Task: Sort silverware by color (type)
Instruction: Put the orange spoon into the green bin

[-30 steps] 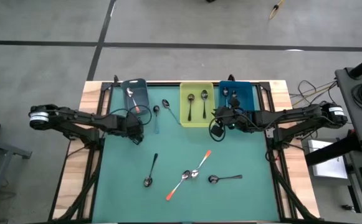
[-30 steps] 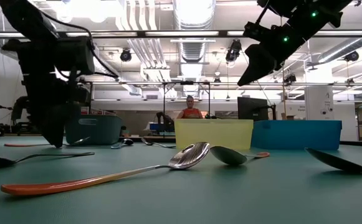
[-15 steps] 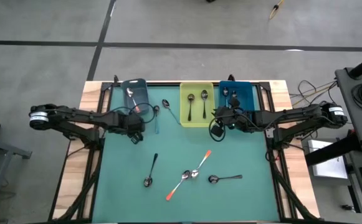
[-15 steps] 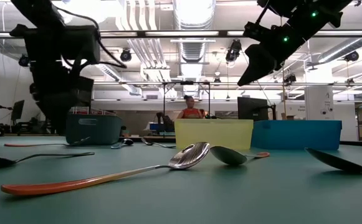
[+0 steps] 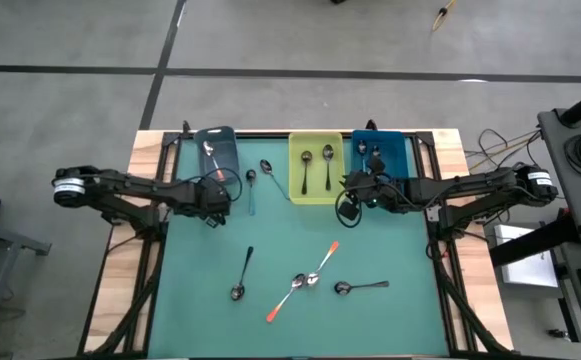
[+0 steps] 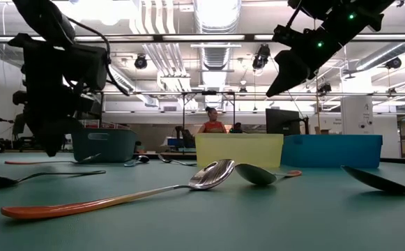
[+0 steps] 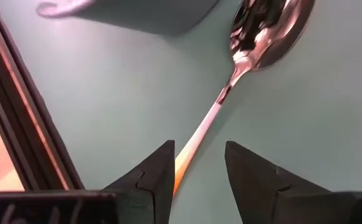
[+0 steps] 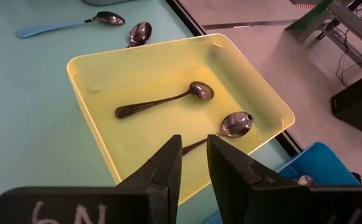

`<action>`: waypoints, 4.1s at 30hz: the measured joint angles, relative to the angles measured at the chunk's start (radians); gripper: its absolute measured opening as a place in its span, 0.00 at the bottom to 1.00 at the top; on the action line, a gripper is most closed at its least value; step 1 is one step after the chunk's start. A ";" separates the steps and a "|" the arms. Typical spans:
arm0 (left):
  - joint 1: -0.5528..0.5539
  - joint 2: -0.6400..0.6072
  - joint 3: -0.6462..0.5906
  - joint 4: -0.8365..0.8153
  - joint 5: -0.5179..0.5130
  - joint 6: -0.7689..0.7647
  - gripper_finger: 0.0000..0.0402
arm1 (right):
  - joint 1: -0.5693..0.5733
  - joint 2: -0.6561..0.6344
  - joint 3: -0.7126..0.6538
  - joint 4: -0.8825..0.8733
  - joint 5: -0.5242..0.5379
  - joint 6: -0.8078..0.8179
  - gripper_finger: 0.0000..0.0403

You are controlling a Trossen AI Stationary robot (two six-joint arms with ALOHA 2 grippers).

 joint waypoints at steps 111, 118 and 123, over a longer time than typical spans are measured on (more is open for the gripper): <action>-0.098 -0.044 0.105 0.005 0.199 -0.407 0.07 | 0.000 0.000 -0.008 0.023 0.000 -0.016 0.17; -0.097 -0.043 0.040 0.104 0.175 -0.448 0.31 | 0.000 0.000 -0.015 0.023 0.000 -0.018 0.17; -0.097 -0.031 0.003 0.174 0.151 -0.454 0.44 | 0.000 0.000 -0.016 0.023 0.000 -0.023 0.17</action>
